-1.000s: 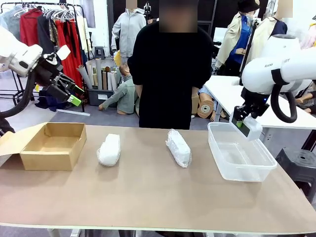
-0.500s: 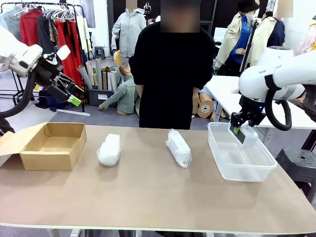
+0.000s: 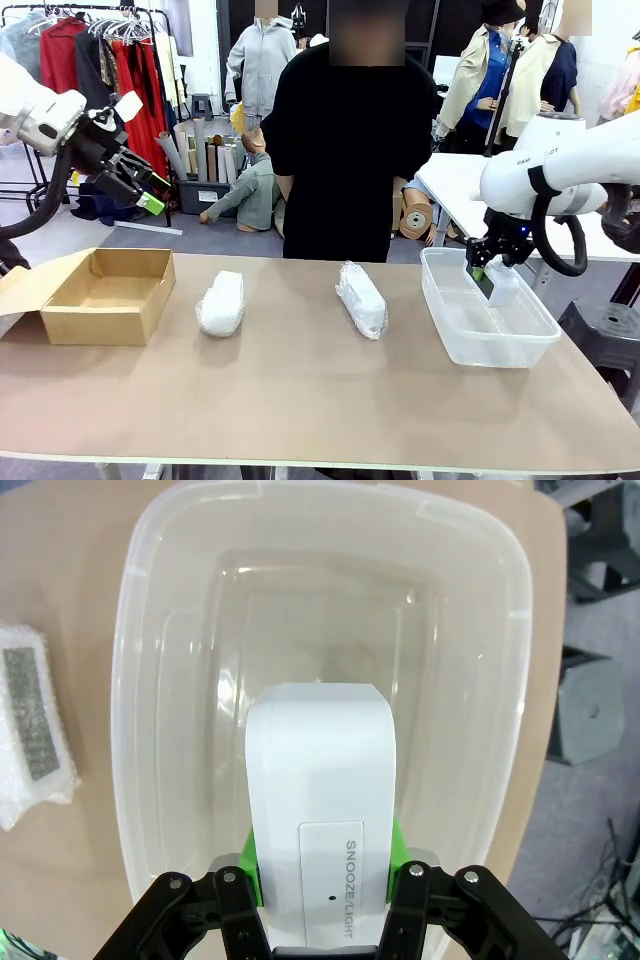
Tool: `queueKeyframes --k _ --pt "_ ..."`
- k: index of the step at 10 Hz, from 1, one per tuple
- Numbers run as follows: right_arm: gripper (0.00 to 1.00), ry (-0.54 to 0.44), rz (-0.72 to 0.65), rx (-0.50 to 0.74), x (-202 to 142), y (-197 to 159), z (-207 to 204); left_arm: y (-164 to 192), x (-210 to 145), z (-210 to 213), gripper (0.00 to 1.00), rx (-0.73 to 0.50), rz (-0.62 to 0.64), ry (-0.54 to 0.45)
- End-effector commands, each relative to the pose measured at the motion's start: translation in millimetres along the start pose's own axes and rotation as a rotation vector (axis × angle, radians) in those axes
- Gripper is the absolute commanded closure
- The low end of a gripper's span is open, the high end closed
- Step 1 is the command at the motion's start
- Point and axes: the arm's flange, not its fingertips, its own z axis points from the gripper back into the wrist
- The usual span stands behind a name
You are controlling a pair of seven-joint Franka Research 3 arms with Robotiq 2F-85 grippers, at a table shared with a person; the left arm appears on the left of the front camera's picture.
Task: Separate and place wrapped and unwrapped clocks.
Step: If the picked Digital clock is wrapped, place it in the Package Box ; if not, place it in the Organizing box.
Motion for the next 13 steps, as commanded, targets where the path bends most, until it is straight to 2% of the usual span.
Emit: queueKeyframes --k 1,5,7,13 --pt "1.00 0.007 0.000 0.000 -1 0 -3 0 2 1 0.00 0.003 0.005 -0.005" --pt "1.00 0.011 0.001 0.001 -1 1 -4 0 2 1 0.00 0.003 0.005 -0.005" --pt "1.00 0.025 -0.038 0.036 1 0 -22 0 2 1 0.00 0.003 0.005 -0.005" --pt "1.00 0.074 -0.067 0.036 -4 4 -52 0 2 1 0.00 0.003 0.005 -0.005"
